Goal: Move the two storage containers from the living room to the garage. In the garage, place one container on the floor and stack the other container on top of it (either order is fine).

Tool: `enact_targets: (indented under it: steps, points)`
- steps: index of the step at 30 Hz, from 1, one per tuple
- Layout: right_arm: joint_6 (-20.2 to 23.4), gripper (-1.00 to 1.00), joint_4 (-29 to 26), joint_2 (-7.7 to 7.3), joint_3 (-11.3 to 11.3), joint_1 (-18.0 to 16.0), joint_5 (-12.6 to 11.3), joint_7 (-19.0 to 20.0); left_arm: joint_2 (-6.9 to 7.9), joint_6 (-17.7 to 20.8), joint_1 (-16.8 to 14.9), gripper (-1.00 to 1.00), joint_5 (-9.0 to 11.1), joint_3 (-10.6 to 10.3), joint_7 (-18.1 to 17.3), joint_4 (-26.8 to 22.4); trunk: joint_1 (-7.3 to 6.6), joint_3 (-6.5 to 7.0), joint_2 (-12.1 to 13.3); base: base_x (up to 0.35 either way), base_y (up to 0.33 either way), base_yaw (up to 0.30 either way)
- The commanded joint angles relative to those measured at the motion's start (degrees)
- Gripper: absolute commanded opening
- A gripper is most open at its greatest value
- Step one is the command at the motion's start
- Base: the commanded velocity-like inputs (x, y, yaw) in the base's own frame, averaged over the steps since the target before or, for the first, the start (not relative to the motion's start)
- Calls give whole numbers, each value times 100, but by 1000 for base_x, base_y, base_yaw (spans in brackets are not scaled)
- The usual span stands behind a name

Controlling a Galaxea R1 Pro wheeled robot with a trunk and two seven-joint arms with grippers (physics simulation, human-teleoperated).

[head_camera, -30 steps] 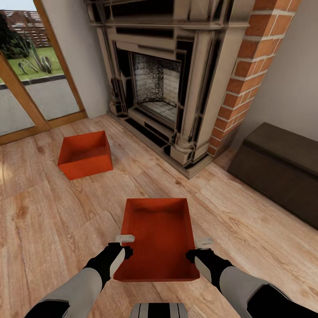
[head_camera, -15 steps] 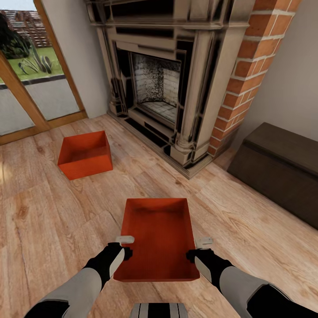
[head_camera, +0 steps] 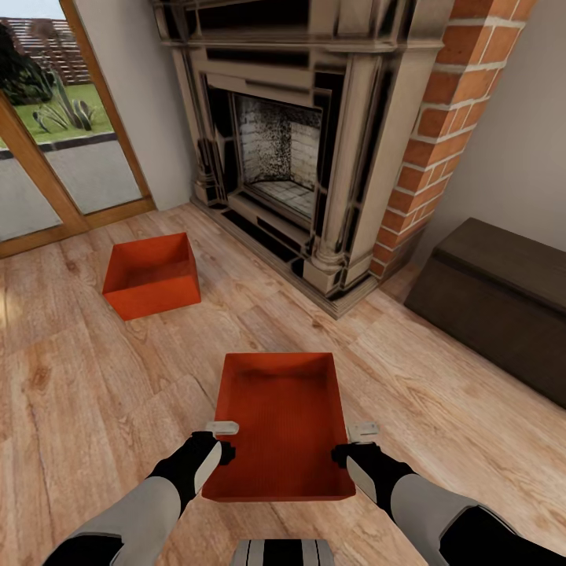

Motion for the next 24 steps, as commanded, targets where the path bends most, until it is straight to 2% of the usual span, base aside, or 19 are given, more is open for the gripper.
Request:
enact_targets:
  steps: [1, 24]
  points:
    - [36, 100, -12, -2, 48, -1, -38, -34, -2, 22, 0, 100, 38, -5, 34, -10, -1, -4, -2, 0, 0, 0]
    - [24, 100, -12, -2, 49, -1, -38, -34, 8, -29, 0, 100, 38, -3, 34, -17, -1, -4, -2, 0, 0, 0]
